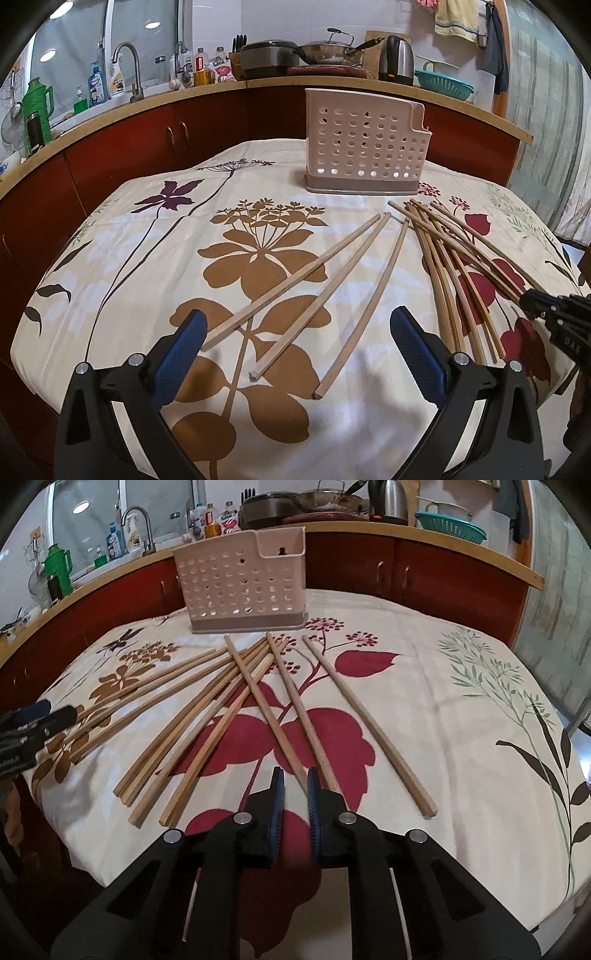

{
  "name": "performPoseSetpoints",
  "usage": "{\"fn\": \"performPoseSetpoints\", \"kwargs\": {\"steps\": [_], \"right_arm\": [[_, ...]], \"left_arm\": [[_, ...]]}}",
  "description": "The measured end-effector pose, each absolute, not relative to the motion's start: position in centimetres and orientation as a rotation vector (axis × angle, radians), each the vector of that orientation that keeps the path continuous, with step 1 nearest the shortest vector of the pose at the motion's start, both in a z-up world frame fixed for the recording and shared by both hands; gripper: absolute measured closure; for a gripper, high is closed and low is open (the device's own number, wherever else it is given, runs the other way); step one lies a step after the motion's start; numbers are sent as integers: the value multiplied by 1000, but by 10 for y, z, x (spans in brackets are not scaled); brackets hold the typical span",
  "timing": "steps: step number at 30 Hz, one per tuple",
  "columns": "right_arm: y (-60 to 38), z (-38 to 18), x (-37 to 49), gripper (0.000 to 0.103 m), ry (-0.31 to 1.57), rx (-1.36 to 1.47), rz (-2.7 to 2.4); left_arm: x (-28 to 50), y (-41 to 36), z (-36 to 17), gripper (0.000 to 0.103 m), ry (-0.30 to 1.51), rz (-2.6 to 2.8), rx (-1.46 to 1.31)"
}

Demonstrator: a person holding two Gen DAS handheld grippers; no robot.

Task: Organize utensils
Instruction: 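Lower the right gripper toward the scattered wooden chopsticks, then close the right gripper on one wooden chopstick and lift it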

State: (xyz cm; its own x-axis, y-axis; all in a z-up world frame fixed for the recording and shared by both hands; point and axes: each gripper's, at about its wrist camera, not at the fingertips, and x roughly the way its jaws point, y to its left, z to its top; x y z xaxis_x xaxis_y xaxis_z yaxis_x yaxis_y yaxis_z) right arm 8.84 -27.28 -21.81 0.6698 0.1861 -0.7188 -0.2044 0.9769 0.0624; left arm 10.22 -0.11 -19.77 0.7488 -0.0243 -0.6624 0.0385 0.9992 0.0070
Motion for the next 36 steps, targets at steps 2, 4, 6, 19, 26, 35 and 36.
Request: {"fn": "performPoseSetpoints", "kwargs": {"steps": [2,4,6,19,26,35,36], "right_arm": [[-275,-220,91,89,816,-22,223],[-275,-222,92,89,822,-20,228],[-275,-222,91,88,821,-22,232],[-265,-227,87,93,831,-82,258],[-261,-227,87,94,825,-86,267],[-263,-228,88,94,821,-64,268],[-263,-228,88,94,820,-63,268]], "left_arm": [[101,-1,-199,6,726,-36,24],[101,-2,-200,6,728,-37,24],[101,-3,-200,6,731,-38,25],[103,-6,-209,7,750,-46,43],[103,-10,-220,8,778,-66,75],[105,-13,-233,43,836,-113,86],[105,-14,-233,43,836,-115,88]]}}
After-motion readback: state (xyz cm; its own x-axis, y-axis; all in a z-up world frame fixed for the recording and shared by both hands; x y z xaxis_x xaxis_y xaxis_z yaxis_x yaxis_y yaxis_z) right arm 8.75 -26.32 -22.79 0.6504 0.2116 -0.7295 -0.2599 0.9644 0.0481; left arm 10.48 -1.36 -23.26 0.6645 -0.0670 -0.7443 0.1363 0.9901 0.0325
